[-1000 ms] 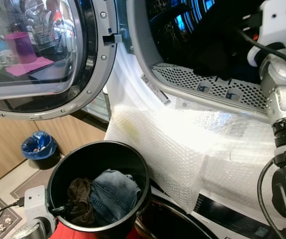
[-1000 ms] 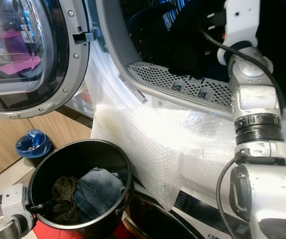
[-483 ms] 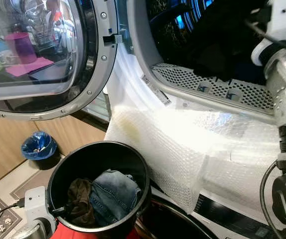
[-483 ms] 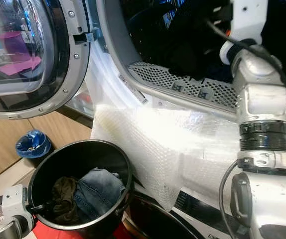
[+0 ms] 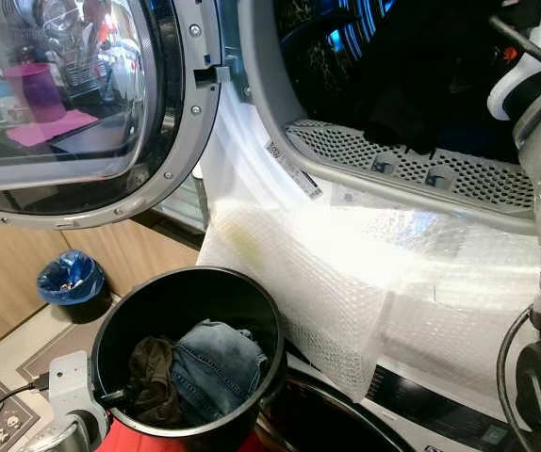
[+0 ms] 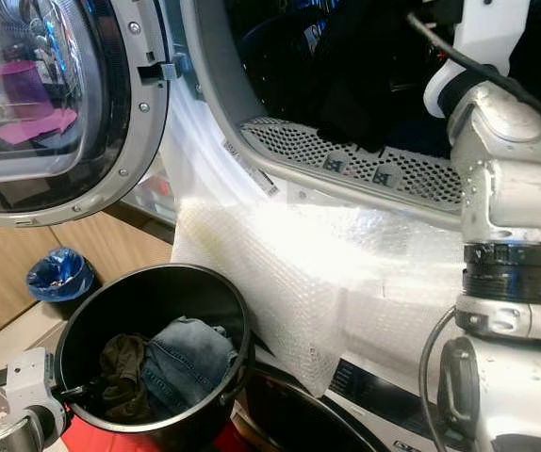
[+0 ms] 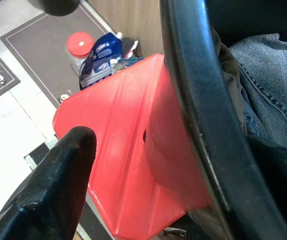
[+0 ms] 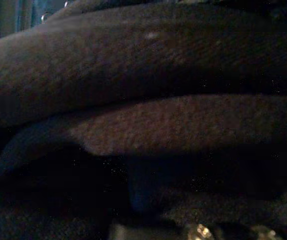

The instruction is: Clothes washing

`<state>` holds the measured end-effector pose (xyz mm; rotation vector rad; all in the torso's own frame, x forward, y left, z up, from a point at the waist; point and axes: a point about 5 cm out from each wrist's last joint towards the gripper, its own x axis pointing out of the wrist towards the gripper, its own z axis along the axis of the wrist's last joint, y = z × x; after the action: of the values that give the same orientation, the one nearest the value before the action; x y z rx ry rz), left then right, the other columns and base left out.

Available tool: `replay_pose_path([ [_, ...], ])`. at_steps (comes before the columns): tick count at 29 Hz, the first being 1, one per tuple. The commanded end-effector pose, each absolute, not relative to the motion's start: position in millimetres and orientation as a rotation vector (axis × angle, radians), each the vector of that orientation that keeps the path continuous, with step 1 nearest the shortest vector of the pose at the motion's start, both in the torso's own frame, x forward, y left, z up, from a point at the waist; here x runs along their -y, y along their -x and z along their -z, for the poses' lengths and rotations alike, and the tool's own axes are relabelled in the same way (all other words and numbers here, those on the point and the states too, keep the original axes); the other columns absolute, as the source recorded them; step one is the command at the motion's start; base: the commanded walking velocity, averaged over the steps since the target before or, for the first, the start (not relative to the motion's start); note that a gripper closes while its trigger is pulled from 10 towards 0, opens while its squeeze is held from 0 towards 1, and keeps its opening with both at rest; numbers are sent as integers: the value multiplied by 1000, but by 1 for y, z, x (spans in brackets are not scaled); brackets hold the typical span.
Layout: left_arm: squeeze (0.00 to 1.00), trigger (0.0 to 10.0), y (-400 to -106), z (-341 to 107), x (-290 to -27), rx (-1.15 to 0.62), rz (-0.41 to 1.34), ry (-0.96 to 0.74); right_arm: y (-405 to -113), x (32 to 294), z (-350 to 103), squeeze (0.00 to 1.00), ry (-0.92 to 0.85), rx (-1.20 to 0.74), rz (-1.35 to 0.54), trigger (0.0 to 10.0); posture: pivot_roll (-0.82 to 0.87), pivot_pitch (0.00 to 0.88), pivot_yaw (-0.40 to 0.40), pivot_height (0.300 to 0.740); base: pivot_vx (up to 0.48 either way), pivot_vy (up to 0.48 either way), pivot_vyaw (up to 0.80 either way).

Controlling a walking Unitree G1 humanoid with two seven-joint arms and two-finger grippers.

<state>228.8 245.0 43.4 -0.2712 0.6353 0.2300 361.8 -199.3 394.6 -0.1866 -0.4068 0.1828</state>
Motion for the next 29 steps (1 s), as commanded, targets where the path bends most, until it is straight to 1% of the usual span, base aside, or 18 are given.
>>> replay_pose_path([
  [1, 0, 10000, -221, -22, -231, -751, -195, 276, -350, 204, -400, 0, 206, 435, -210, 10000, -10, 76, 11, 740, 0, 0, 0],
  [2, 0, 10000, -221, -22, -231, -751, -195, 276, -350, 204, -400, 0, 206, 435, -210, 10000, -10, 76, 11, 740, 0, 0, 0],
  [5, 0, 10000, -221, -22, -231, -752, -192, 275, -338, 205, -391, 0, 255, 406, -269, 10000, -20, 79, 13, 740, 0, 0, 0],
  [13, 0, 10000, -221, -21, -230, -751, -190, 273, -329, 206, -385, 0, 295, 386, -301, 10000, -20, 78, 11, 740, 0, 0, 0],
  [18, 0, 10000, -221, -21, -231, -752, -193, 274, -322, 212, -383, 0, 319, 380, -293, 10000, -21, 79, 11, 740, 0, 0, 0],
  [24, 0, 10000, -222, -21, -230, -752, -191, 274, -312, 220, -376, 0, 388, 345, -279, 10000, -21, 79, 11, 740, 0, 0, 0],
  [26, 0, 10000, -222, -20, -230, -753, -187, 273, -304, 222, -375, 0, 405, 356, -313, 10000, -33, 78, 11, 740, 0, 0, 0],
  [28, 0, 10000, -223, -20, -230, -753, -186, 272, -297, 218, -376, 0, 379, 386, -367, 10000, -33, 78, 11, 740, 0, 0, 0],
  [29, 0, 10000, -223, -20, -230, -752, -186, 272, -290, 211, -376, 0, 359, 422, -446, 10000, -33, 78, 11, 740, 0, 0, 0],
])
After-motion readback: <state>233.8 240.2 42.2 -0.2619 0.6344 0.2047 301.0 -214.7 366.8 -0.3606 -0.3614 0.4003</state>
